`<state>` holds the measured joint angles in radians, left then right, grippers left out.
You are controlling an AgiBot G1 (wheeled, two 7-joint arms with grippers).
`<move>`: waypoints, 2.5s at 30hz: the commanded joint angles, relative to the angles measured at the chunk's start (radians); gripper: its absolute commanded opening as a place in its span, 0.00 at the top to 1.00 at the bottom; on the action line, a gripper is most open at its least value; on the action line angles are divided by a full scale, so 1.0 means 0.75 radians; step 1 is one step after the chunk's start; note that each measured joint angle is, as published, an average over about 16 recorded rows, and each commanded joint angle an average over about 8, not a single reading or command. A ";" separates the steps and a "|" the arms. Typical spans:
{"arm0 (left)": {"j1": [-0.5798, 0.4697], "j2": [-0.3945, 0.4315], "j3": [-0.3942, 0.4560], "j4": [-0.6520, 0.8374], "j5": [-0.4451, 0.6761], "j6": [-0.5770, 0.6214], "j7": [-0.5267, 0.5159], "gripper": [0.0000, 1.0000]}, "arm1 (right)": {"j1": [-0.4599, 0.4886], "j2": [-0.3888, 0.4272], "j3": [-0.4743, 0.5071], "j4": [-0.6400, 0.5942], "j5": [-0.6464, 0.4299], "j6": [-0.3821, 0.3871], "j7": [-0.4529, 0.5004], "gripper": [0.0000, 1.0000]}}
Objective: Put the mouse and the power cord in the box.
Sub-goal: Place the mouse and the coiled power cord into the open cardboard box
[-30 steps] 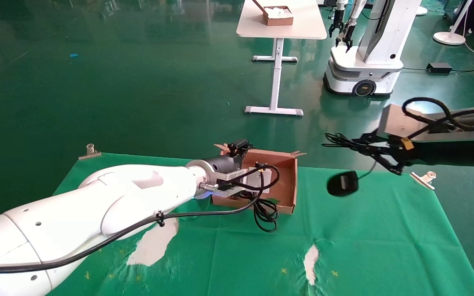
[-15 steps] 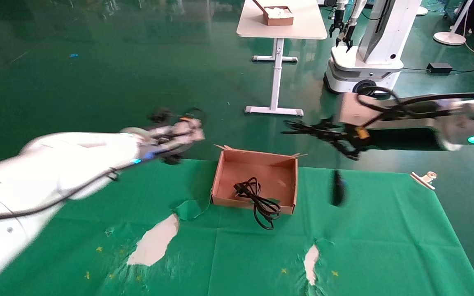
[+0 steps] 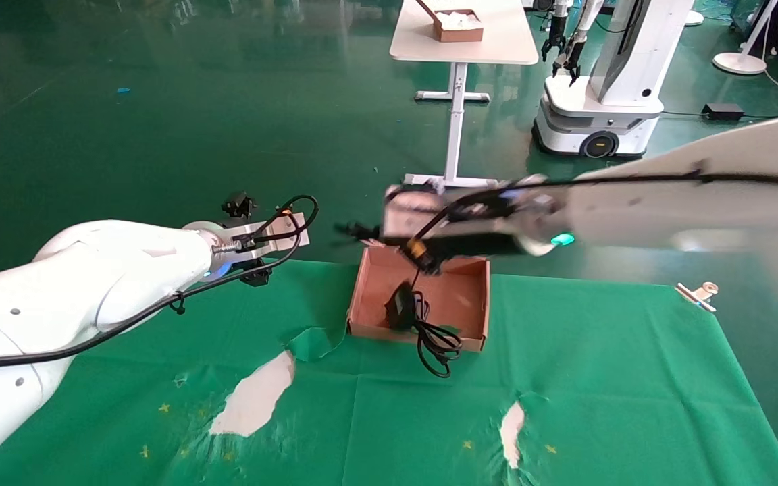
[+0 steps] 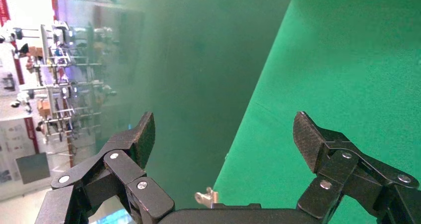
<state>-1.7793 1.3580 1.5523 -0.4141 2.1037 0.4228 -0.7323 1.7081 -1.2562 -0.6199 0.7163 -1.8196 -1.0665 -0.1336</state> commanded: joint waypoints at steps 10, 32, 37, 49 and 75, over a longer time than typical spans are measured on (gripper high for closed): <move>-0.001 -0.003 0.021 -0.040 0.096 0.017 -0.122 0.00 | 0.001 -0.114 -0.105 -0.216 -0.158 0.191 -0.020 1.00; 0.001 -0.007 0.035 -0.079 0.190 0.036 -0.232 0.00 | 0.014 -0.134 -0.188 -0.416 -0.175 0.452 -0.088 0.25; 0.001 -0.007 0.036 -0.080 0.195 0.036 -0.235 0.00 | 0.010 -0.138 -0.198 -0.428 -0.180 0.474 -0.086 0.00; 0.002 -0.007 0.035 -0.080 0.191 0.037 -0.233 0.00 | 0.011 -0.134 -0.189 -0.416 -0.177 0.454 -0.088 0.00; 0.000 -0.035 0.037 -0.133 0.216 0.049 -0.267 0.00 | -0.248 0.169 0.009 -0.056 0.320 0.137 0.069 0.00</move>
<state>-1.7742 1.3270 1.5707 -0.5185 2.2541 0.4662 -0.9263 1.5218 -1.1291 -0.6131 0.6741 -1.5794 -0.9635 -0.0820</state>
